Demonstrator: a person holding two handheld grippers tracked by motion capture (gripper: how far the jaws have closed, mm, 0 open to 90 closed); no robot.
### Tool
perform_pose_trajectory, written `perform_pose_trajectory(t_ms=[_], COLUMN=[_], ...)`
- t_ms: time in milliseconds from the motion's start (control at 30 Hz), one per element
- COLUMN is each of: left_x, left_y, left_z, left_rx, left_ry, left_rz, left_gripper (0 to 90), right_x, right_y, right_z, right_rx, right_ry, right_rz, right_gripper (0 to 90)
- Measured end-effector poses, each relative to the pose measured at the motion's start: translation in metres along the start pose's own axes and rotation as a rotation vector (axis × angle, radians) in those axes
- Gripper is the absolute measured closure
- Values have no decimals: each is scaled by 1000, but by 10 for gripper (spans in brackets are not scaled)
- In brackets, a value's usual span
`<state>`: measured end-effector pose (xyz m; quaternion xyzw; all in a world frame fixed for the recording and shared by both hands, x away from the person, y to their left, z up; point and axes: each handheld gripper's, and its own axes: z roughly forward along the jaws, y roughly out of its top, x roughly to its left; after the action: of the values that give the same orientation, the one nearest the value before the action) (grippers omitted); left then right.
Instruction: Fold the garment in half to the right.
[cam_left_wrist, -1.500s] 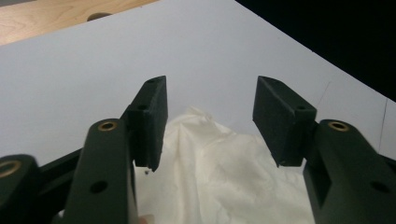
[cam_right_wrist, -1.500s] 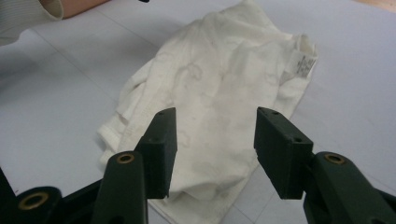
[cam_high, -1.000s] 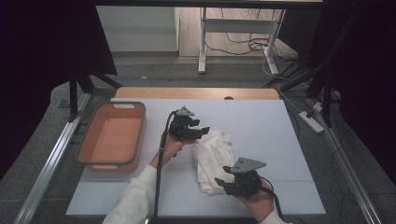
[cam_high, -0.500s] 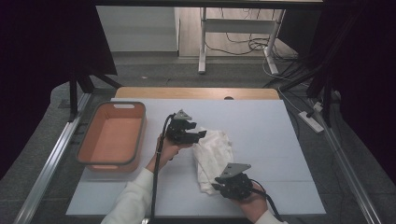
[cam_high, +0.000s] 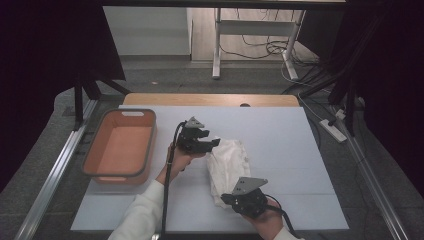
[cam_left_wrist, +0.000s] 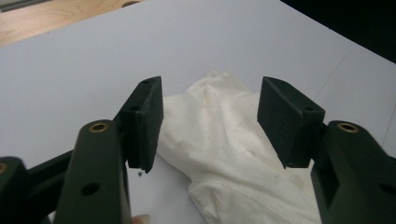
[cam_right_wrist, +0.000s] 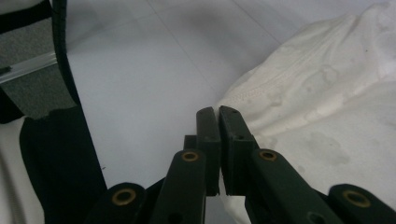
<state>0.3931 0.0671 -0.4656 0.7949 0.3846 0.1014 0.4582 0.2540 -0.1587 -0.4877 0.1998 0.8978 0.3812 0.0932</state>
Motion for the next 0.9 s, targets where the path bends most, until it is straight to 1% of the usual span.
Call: perform_pose_trajectory(t_ms=[33,67,133,167,200,267,367,433,500,567,600,667,733,767,867,900], left_x=[0,0,0,0,-1,-1,-3,-4,-5,-5,-5,-5,-5,-5,-4,-4], left_y=[0,0,0,1,1,1,2,3,4,4,4,4,4,3,1,1], left_z=[0,0,0,0,1,2,5,7,9,11,12,14,18,20,29,32], left_rx=[2,1,-2,-3,-1,3,6,9,11,12,12,13,20,25,51,58], left_ry=[0,0,0,-1,-2,-5,-9,-9,-11,-13,-16,-26,-38,-45,-70,-76], left_rz=[2,0,4,3,6,11,18,23,26,26,27,32,41,45,50,51], left_gripper=[410,410,410,410,410,410,409,410,411,416,424,466,554,614,793,833], right_x=[0,-1,-3,-6,-9,-17,-31,-38,-42,-43,-42,-40,-39,-39,-38,-37], right_y=[-1,-2,-4,-3,-2,0,-1,-4,-8,-11,-12,-14,-16,-15,-12,-10], right_z=[1,2,1,-2,-7,-20,-38,-45,-47,-45,-42,-36,-27,-22,-8,-4], right_rx=[4,5,-2,-10,-28,-73,-126,-138,-141,-126,-116,-92,-63,-50,-20,-12], right_ry=[-4,-6,-15,-28,-44,-70,-105,-126,-138,-137,-132,-116,-99,-91,-74,-70], right_rz=[-1,2,15,18,24,54,108,125,136,135,130,113,96,91,77,68], right_gripper=[859,829,704,672,638,580,557,557,590,627,660,746,858,890,895,895])
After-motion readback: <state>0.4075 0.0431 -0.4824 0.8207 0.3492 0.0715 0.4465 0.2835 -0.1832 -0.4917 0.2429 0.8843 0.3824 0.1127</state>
